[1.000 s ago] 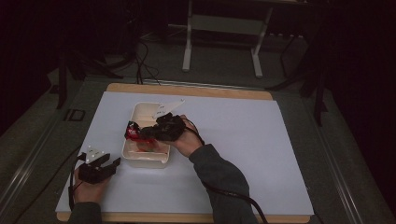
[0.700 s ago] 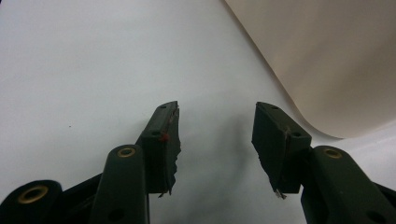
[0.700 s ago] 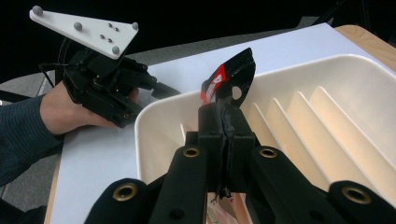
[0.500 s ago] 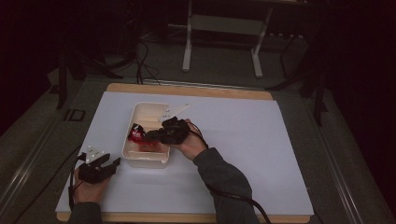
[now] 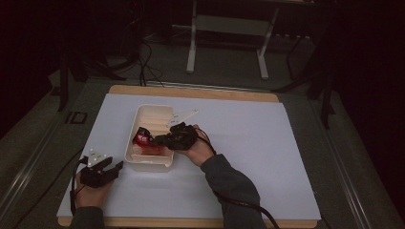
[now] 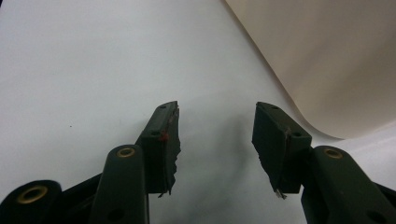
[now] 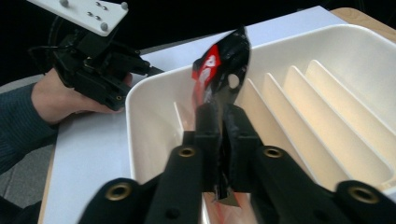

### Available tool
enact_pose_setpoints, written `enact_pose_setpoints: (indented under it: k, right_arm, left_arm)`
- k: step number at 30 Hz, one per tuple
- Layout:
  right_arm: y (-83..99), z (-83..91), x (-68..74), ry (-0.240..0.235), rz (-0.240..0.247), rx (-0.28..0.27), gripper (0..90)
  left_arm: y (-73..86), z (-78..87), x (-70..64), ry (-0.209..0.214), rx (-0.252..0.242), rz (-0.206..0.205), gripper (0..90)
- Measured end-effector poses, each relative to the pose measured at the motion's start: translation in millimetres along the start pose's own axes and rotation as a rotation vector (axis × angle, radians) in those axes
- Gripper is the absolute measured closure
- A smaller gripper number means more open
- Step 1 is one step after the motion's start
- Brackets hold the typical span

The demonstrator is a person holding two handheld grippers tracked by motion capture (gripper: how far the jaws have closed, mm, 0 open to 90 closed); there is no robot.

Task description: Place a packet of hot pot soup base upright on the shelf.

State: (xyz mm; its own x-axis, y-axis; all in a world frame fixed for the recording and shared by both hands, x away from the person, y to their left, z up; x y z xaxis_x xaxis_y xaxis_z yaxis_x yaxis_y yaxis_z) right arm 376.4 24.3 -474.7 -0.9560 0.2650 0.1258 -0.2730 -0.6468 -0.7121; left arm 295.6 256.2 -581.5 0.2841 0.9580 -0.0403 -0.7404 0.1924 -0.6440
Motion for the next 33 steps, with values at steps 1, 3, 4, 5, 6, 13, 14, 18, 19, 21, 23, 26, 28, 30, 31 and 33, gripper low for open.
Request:
enact_pose_setpoints:
  k: [1, 3, 4, 5, 6, 13, 14, 18, 19, 21, 23, 26, 28, 30, 31, 33]
  right_arm:
    - [-0.7, 0.2, 0.1, 0.005, 0.002, 0.004, 80.9]
    - [-1.6, 0.9, 0.5, 0.021, 0.005, 0.015, 76.9]
    - [-1.8, 1.4, 0.4, 0.027, 0.009, 0.018, 74.1]
    - [-1.8, 2.1, 0.3, 0.032, 0.008, 0.022, 72.1]
    - [-1.8, 2.9, 0.3, 0.036, 0.006, 0.024, 71.1]
    - [-1.0, 11.8, -2.0, 0.057, -0.007, 0.025, 64.1]
    - [-1.2, 13.9, -2.2, 0.061, -0.007, 0.024, 63.0]
    - [-1.3, 18.9, -2.0, 0.061, -0.015, 0.036, 59.3]
    - [-1.0, 19.9, -2.0, 0.061, -0.015, 0.045, 58.7]
    - [-0.2, 21.4, -2.4, 0.067, -0.010, 0.053, 58.4]
    - [0.7, 23.1, -2.4, 0.068, -0.012, 0.061, 58.0]
    - [1.8, 26.0, -2.7, 0.074, -0.008, 0.073, 57.6]
    - [3.0, 27.9, -3.0, 0.080, -0.001, 0.091, 57.6]
    - [4.5, 30.1, -3.2, 0.087, 0.006, 0.104, 57.5]
    - [5.3, 31.6, -3.3, 0.090, 0.006, 0.109, 57.4]
    - [7.2, 34.8, -3.6, 0.092, 0.005, 0.116, 57.3]
  left_arm:
    - [0.0, 0.0, 0.0, 0.000, -0.001, 0.001, 51.3]
    - [0.0, -0.1, 0.0, 0.001, 0.000, 0.001, 51.2]
    - [-0.1, -0.1, 0.0, 0.001, 0.000, 0.001, 51.2]
    - [0.0, -0.1, 0.1, 0.000, 0.000, 0.000, 51.2]
    - [-0.1, -0.1, 0.1, 0.001, 0.001, 0.001, 51.1]
    - [0.0, -0.2, 0.1, -0.001, 0.002, 0.001, 51.1]
    - [-0.1, -0.2, 0.1, -0.001, 0.001, 0.001, 51.1]
    - [-0.1, -0.1, 0.3, -0.002, 0.001, 0.003, 51.1]
    - [-0.1, -0.1, 0.3, -0.002, 0.000, 0.002, 51.0]
    - [-0.1, -0.1, 0.3, -0.002, 0.000, 0.003, 51.0]
    - [-0.1, -0.1, 0.3, -0.001, 0.000, 0.003, 51.0]
    - [-0.1, -0.1, 0.4, -0.001, 0.000, 0.003, 51.0]
    - [-0.1, -0.1, 0.4, -0.001, 0.000, 0.004, 51.0]
    - [-0.1, -0.1, 0.4, -0.001, 0.000, 0.004, 51.0]
    - [-0.1, 0.0, 0.4, -0.001, 0.000, 0.004, 51.0]
    - [-0.1, -0.1, 0.4, -0.001, 0.000, 0.003, 51.0]
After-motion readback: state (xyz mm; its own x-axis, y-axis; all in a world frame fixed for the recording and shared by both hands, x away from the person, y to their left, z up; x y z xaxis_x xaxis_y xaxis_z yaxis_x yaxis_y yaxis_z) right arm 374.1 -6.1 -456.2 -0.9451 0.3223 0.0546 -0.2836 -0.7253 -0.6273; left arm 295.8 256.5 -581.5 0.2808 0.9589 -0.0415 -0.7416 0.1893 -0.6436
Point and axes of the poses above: each handheld gripper's, and its own axes: z roughly backward along the jaws, y roughly out of its underside, x roughly to its left, the point moved 5 cm from there along -z, roughly forward along the jaws, and after that the axes turned 10 degrees about x, right-handed, at the moved point
